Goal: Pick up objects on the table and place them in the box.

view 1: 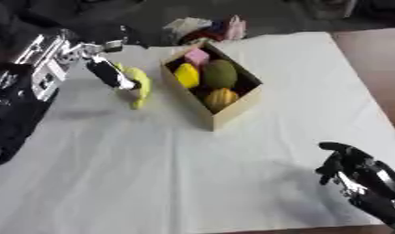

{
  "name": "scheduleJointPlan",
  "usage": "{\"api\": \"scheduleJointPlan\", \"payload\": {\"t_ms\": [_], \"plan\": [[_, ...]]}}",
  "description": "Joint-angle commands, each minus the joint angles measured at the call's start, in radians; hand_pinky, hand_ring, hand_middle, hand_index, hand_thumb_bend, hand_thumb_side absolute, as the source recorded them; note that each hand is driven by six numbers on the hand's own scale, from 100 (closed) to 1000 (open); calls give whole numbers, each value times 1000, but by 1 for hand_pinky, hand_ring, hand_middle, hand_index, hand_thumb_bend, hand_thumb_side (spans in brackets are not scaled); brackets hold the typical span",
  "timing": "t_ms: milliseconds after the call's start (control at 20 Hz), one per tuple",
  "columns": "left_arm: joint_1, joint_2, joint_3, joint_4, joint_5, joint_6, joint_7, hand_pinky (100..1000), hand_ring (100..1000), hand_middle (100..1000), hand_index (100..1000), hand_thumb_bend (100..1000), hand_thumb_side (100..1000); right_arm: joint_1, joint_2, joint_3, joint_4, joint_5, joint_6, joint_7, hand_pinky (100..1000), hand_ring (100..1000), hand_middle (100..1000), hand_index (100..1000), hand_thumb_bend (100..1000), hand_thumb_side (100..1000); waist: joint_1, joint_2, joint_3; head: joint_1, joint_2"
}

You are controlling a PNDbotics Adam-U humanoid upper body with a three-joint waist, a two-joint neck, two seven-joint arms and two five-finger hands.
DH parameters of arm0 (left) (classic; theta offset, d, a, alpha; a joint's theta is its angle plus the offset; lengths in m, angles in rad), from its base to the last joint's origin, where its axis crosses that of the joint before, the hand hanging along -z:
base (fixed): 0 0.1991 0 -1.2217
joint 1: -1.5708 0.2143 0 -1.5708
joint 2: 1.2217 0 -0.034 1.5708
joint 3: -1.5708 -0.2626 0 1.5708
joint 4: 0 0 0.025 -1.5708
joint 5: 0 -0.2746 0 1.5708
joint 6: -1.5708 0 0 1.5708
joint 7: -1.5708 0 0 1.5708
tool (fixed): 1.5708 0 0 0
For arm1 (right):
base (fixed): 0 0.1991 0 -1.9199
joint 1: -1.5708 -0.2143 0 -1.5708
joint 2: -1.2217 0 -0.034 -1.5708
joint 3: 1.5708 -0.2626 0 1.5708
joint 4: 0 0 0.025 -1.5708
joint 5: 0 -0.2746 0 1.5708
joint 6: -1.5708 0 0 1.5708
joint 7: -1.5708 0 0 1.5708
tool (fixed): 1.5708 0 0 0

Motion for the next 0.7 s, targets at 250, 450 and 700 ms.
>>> {"api": "scheduleJointPlan", "payload": {"t_ms": [250, 450, 700], "plan": [[5, 18, 43, 84, -139, -12, 156, 846, 830, 851, 898, 515, 450, -8, -12, -2, -14, -4, -1, 1, 700, 465, 481, 840, 100, 419, -4, -8, -6, -1, -11], [11, 2, 50, 124, -182, 5, 258, 844, 833, 861, 905, 498, 425, -11, -11, 0, -15, -6, -1, 3, 700, 465, 481, 840, 100, 421, -6, -4, -11, 3, -13], [7, -28, 53, 173, -200, 2, 357, 844, 837, 872, 909, 470, 392, -15, -7, 2, -15, -8, 0, 5, 700, 464, 481, 840, 100, 425, -11, 4, -17, 5, -20]]}}
